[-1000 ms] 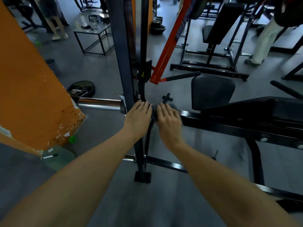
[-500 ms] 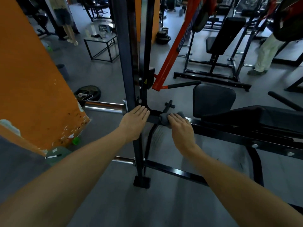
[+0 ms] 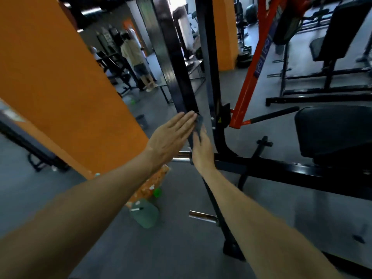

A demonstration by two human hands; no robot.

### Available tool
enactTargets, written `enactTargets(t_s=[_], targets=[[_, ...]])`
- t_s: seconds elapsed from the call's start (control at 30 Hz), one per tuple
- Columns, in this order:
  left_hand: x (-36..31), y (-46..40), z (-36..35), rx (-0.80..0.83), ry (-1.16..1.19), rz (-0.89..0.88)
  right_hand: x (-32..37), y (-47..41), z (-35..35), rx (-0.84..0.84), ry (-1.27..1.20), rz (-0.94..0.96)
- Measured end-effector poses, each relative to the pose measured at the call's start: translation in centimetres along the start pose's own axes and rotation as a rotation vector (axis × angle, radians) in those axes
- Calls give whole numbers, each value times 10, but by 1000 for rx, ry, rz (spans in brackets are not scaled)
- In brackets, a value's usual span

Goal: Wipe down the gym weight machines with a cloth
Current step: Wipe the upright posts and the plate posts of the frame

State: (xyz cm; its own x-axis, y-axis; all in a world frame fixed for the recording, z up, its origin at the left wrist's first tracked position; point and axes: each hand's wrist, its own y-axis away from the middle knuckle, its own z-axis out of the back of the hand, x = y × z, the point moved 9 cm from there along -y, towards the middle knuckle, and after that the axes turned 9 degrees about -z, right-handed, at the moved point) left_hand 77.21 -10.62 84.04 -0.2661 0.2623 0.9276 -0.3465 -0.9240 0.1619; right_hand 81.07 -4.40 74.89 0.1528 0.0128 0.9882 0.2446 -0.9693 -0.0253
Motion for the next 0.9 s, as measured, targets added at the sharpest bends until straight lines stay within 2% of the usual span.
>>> enactTargets(t_s=[0.1,0.23,0.3,0.5,0.57,0.67,0.73,0.83,0.9], targets=[[-5,7,-1,0,-10,-20,-42,26,-5,-115,215,92],[-26,8,-18,-41,-59,-103,-93,47,-11,-229,333,171],[-33,4,-24,-100,-54,-127,-105,50,-16,-253,306,181],[-84,-4,-52,-231,-82,-338,-106,61,-22,-518,330,129],[-95,-2,-60,-219,-75,-372,-127,63,-21,-503,342,107],[-126,3,-79,-240,-25,-440,-193,73,-16,-511,321,-95],[-144,4,-90,-234,20,-461,-220,73,-3,-523,213,-188],[-161,3,-98,-257,43,-447,-212,65,19,-522,-29,-238],[-166,0,-97,-322,49,-425,-192,53,19,-456,-51,-187]])
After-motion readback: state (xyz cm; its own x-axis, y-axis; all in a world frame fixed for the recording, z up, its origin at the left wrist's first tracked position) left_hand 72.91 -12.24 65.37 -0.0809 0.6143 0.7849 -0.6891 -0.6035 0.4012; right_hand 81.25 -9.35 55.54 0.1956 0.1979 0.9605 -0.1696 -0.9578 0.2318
